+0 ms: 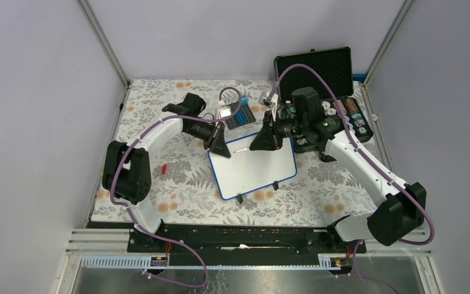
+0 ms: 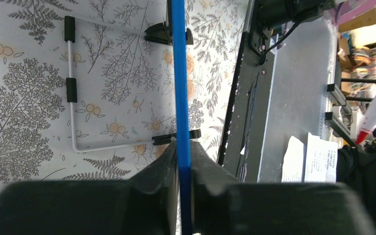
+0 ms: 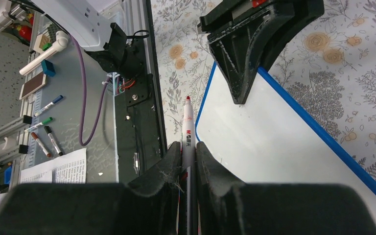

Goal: Write a sentence on the whiteboard
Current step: Move the whiteboard to the center of the board, then hold the whiteboard on the whiteboard stand.

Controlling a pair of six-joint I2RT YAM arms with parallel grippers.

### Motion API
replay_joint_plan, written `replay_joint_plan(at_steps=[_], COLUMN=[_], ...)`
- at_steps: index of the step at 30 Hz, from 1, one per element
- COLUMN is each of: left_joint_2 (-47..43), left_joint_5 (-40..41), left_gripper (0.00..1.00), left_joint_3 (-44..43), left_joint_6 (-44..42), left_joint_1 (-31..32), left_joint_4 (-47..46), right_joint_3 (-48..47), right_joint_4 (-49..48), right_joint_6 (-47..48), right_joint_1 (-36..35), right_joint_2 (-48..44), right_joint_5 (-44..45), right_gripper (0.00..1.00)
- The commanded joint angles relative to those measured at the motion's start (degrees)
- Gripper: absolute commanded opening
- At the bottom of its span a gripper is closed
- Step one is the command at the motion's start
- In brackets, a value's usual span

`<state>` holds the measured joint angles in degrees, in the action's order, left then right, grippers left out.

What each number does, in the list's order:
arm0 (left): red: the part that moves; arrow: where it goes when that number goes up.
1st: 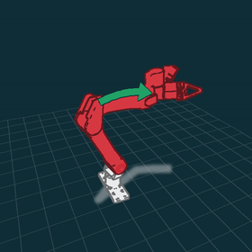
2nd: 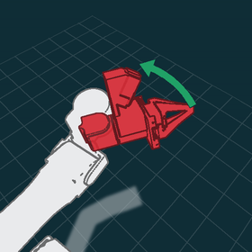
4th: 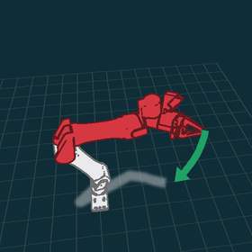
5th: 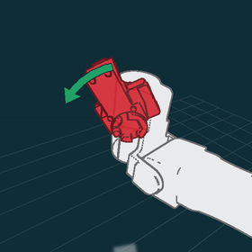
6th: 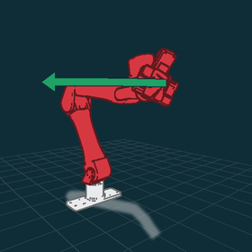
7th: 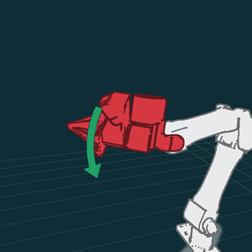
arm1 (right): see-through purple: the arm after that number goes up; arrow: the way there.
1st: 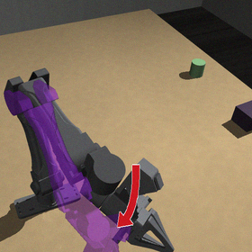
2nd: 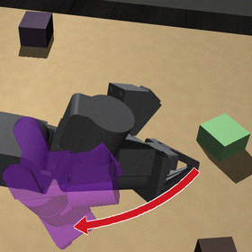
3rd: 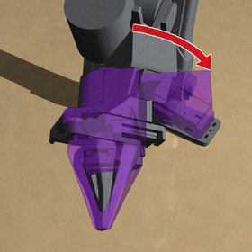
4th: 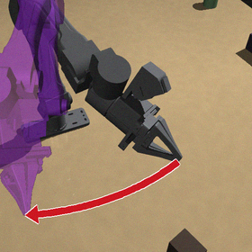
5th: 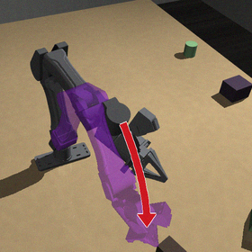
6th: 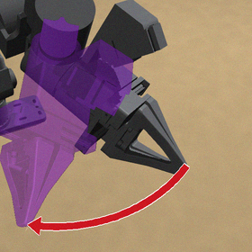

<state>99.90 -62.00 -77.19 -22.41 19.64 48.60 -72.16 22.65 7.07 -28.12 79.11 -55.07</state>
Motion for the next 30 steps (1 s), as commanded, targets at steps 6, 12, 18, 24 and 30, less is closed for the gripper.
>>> replay_joint_plan(at_steps=[6, 12, 18, 24, 30], left_joint_2=[-4.8, -11.4, -15.4, -15.7, -14.9], left_joint_5=[0.1, -2.1, -2.9, -3.9, -5.0], left_gripper=[0.51, 0.54, 0.54, 0.53, 0.40], left_joint_3=[-2.5, 1.9, 7.6, 8.8, 9.7], left_joint_6=[0.8, -0.3, 4.6, 5.9, 5.7], left_joint_1=[-5.5, -10.2, -10.3, -10.3, -9.9], left_joint_4=[1.3, 1.9, -4.6, -5.3, -5.8], right_joint_3=[2.7, 6.2, 6.6, 4.4, -0.2], right_joint_4=[-2.5, -12.1, -13.0, -9.6, -3.6], right_joint_6=[-0.8, -6.4, -3.9, -2.4, 1.9], right_joint_1=[-0.4, -4.2, -13.2, -15.3, -16.3], right_joint_2=[-3.8, -3.3, -3.3, -2.9, -2.0], right_joint_5=[1.6, 10.6, 21.4, 25.5, 31.1], right_gripper=[0.00, 0.00, 0.00, 0.00, 0.00])
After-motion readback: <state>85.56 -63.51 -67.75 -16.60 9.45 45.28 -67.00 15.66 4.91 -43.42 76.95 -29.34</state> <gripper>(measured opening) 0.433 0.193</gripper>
